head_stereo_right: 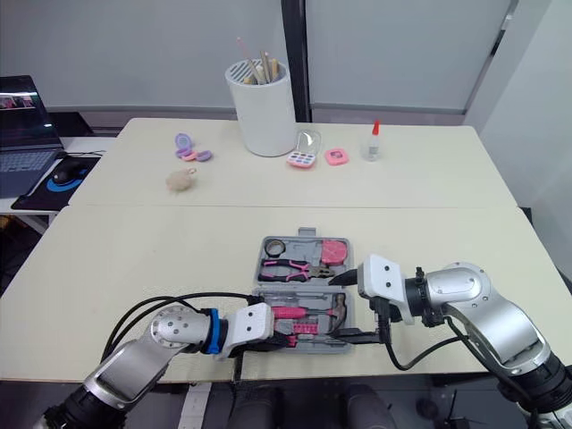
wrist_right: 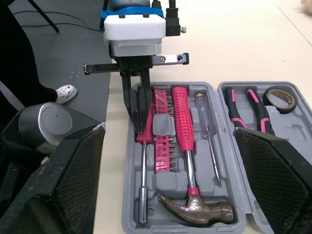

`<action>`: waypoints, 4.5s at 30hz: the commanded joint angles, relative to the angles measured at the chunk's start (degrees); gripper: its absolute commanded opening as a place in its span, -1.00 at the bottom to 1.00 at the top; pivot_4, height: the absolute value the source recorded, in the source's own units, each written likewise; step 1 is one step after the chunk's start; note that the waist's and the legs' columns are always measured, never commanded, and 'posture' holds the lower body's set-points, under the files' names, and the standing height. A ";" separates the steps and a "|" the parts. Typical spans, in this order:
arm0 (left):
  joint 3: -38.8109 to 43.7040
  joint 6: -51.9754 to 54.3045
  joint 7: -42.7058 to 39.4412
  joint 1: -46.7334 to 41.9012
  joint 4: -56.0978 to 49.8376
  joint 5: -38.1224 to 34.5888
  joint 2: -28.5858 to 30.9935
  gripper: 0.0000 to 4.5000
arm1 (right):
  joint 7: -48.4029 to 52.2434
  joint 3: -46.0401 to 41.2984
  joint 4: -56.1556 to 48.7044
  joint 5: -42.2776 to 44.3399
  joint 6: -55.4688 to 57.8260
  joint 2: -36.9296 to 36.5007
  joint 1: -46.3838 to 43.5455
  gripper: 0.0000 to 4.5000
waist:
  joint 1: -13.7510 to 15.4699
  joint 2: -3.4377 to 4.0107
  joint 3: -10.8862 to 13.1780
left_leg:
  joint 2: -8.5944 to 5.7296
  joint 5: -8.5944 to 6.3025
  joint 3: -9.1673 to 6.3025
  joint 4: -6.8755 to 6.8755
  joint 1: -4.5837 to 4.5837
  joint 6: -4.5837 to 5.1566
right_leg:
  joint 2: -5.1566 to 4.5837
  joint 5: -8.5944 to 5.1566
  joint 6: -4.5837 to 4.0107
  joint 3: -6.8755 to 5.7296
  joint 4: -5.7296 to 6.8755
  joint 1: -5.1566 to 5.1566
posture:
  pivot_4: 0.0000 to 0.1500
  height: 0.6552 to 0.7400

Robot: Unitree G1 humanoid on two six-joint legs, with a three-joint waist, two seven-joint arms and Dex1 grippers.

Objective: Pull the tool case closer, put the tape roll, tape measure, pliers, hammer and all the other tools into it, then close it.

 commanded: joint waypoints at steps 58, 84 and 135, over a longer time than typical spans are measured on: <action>35.68 -2.73 -11.45 3.05 17.41 -14.69 17.67 -1.00 | 10.14 -12.18 24.76 -7.47 -15.56 -11.29 -2.65 -0.99 | -0.16 0.20 0.11 | 0.02 0.00 0.17 -0.14 0.02 0.00 | -0.26 0.01 -0.03 0.02 0.00 -0.13 | 1.00 1.00; 10.93 -6.99 -1.80 -12.53 29.97 2.58 -2.87 -1.00 | 0.51 11.56 46.70 -33.04 -24.97 13.04 -16.25 -0.99 | -0.13 0.18 0.10 | -0.01 0.01 0.18 0.02 -0.06 -0.01 | 0.02 0.02 -0.04 0.10 0.47 -0.33 | 1.00 1.00; 8.07 1.10 -2.19 -5.23 16.07 5.59 -7.52 -1.00 | 1.86 8.85 29.31 -31.39 -14.25 15.47 -7.44 -0.99 | -0.20 0.27 0.03 | -0.03 0.00 0.06 0.35 0.00 0.00 | 0.04 0.01 -0.02 0.05 0.49 -0.07 | 1.00 1.00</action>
